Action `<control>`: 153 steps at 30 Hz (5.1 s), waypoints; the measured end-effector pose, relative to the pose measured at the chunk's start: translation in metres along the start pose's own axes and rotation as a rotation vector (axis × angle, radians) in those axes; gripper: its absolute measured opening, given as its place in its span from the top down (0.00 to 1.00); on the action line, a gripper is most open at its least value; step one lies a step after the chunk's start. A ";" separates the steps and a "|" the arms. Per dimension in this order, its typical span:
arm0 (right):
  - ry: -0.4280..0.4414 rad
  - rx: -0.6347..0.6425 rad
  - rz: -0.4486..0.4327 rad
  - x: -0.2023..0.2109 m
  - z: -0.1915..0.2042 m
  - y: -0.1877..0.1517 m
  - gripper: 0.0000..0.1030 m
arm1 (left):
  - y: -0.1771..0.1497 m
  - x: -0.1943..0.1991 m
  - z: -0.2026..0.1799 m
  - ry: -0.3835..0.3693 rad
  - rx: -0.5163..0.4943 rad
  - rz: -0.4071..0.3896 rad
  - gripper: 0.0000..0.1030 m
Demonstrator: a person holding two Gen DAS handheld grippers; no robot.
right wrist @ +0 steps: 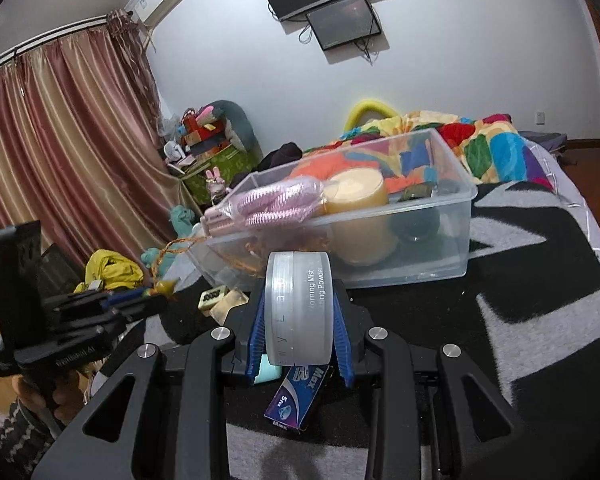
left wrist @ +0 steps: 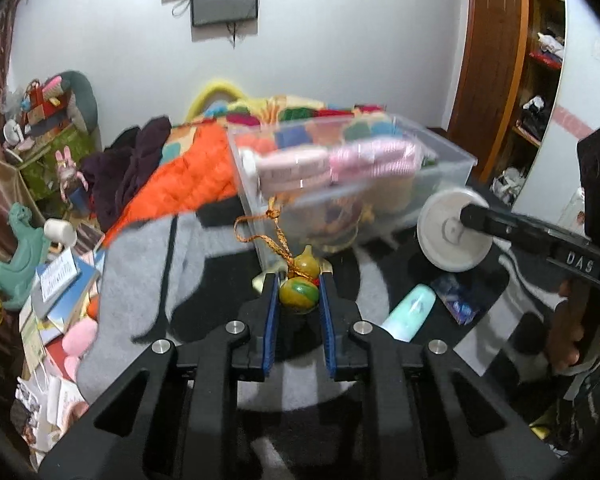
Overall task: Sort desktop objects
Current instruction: 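Carry the tape roll toward the clear box while the left grasps the orange beaded keychain, then release the tape roll and beaded keychain into the clear box, then grasp the blue Max card box with the right gripper while the left grasps the mahjong tile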
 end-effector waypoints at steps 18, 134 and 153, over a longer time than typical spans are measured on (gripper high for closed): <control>-0.081 -0.032 -0.146 0.039 -0.019 0.047 0.74 | 0.048 -0.019 0.000 -0.036 -0.010 -0.042 0.82; -0.175 0.241 0.137 -0.007 0.003 -0.046 0.75 | -0.008 -0.081 0.008 0.119 0.015 0.154 0.60; -0.135 0.094 0.048 0.021 -0.025 -0.017 0.77 | -0.011 -0.033 -0.006 0.148 -0.032 -0.026 0.60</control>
Point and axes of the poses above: each gripper's, at about its wrist camera, not at the fingertips, and x roughly against the way its jaws point, z to its left, y to its top, the point moved 1 cm from there along -x, roughly the way its jaws point, and after that the axes turned 2 degrees about z, right-handed, at the moved point
